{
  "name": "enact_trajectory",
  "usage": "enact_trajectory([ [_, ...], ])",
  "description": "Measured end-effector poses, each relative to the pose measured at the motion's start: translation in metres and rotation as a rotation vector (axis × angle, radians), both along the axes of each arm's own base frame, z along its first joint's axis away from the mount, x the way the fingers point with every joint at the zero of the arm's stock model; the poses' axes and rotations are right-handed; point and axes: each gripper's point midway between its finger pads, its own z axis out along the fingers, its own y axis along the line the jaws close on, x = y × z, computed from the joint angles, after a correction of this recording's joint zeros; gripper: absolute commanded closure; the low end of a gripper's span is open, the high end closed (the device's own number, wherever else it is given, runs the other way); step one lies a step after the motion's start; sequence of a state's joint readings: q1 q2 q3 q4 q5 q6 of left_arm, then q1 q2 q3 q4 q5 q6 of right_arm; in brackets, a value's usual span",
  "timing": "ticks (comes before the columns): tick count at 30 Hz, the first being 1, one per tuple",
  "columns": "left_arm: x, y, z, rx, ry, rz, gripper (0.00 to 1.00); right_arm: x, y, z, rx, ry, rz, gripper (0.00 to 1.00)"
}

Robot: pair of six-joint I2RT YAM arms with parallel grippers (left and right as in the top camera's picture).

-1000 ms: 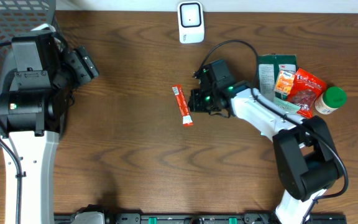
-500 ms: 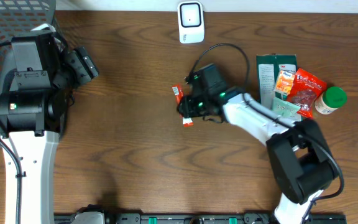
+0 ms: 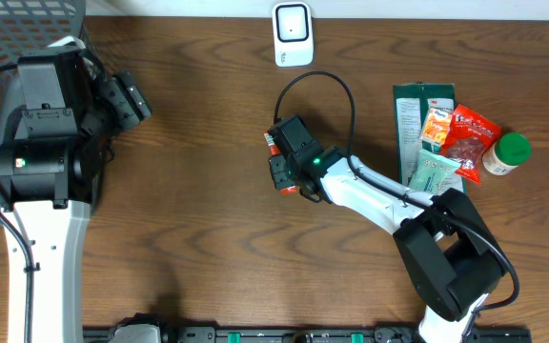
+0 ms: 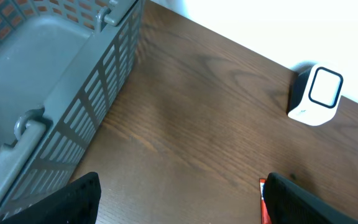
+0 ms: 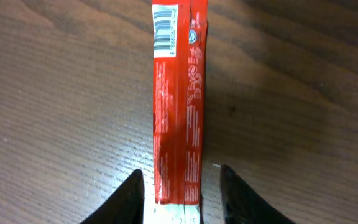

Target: Scan the item barcode

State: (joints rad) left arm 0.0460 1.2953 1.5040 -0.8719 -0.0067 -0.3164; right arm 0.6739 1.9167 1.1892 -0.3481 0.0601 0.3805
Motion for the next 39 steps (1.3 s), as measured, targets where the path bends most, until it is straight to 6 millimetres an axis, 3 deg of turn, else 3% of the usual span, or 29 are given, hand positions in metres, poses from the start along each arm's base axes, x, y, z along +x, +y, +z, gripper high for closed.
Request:
enact_trajectory([
  [22, 0.0, 0.0, 0.0, 0.0, 0.0, 0.0, 0.16, -0.007, 0.015, -0.004, 0.003, -0.007, 0.038, 0.66],
  [27, 0.0, 0.0, 0.0, 0.0, 0.0, 0.0, 0.16, -0.009, 0.013, -0.019, -0.017, 0.016, 0.038, 0.66],
  [29, 0.0, 0.0, 0.0, 0.0, 0.0, 0.0, 0.16, -0.005, 0.013, -0.023, -0.031, 0.01, 0.034, 0.7],
  [31, 0.0, 0.0, 0.0, 0.0, 0.0, 0.0, 0.16, -0.002, 0.014, -0.024, -0.04, 0.001, 0.035, 0.86],
  [33, 0.0, 0.0, 0.0, 0.0, 0.0, 0.0, 0.16, 0.0, 0.013, -0.024, -0.049, -0.007, 0.035, 0.94],
  [39, 0.0, 0.0, 0.0, 0.0, 0.0, 0.0, 0.16, 0.0, 0.012, -0.021, -0.048, -0.008, 0.036, 0.99],
])
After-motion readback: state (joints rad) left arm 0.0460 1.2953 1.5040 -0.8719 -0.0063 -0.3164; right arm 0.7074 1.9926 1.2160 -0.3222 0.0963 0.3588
